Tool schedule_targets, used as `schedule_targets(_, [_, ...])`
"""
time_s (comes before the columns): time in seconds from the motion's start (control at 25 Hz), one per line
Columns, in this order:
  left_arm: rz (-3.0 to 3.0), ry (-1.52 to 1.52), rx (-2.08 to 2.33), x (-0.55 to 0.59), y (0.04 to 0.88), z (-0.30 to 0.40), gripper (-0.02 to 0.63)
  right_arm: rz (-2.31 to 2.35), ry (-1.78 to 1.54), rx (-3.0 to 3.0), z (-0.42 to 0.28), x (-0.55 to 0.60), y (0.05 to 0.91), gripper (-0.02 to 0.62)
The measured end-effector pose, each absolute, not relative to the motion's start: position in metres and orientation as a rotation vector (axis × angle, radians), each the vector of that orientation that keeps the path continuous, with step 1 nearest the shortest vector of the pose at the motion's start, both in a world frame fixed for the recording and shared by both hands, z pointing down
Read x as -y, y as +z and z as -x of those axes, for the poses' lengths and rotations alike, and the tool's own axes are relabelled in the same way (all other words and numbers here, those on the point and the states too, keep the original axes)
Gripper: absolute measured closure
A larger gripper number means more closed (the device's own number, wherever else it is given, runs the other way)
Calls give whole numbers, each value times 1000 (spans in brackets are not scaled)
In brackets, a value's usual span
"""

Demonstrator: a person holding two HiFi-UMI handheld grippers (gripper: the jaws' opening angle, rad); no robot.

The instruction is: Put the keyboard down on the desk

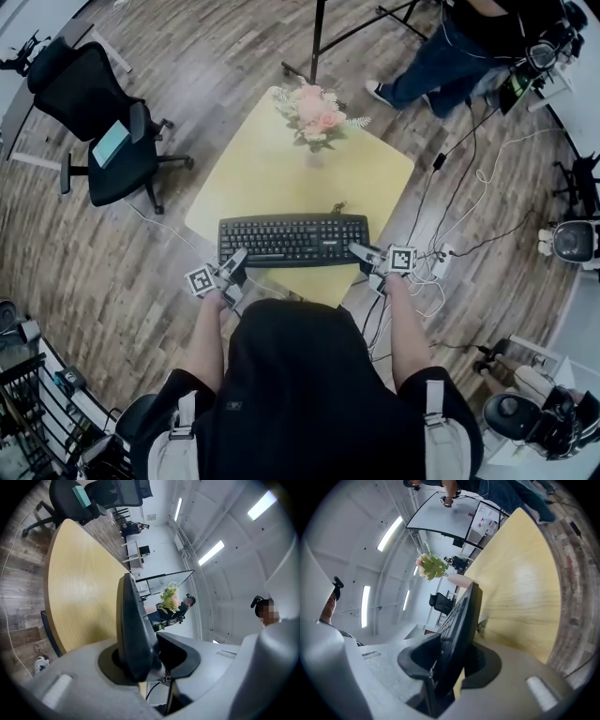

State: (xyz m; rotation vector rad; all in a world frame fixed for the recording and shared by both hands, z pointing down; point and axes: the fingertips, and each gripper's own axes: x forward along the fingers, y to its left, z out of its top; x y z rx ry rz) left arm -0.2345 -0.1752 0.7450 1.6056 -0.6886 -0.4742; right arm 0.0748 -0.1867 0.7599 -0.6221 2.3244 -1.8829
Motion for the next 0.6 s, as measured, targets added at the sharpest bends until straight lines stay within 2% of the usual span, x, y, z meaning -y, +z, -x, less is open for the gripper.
schedule_targets(0.48, [-1518,-485,687,180,772,235,505,588,-1924,-2291,-65,196,774,460])
schedule_targets(0.6, [-1510,-461,705,178,779,237,481,607,-1969,-2282,-66,194,783,460])
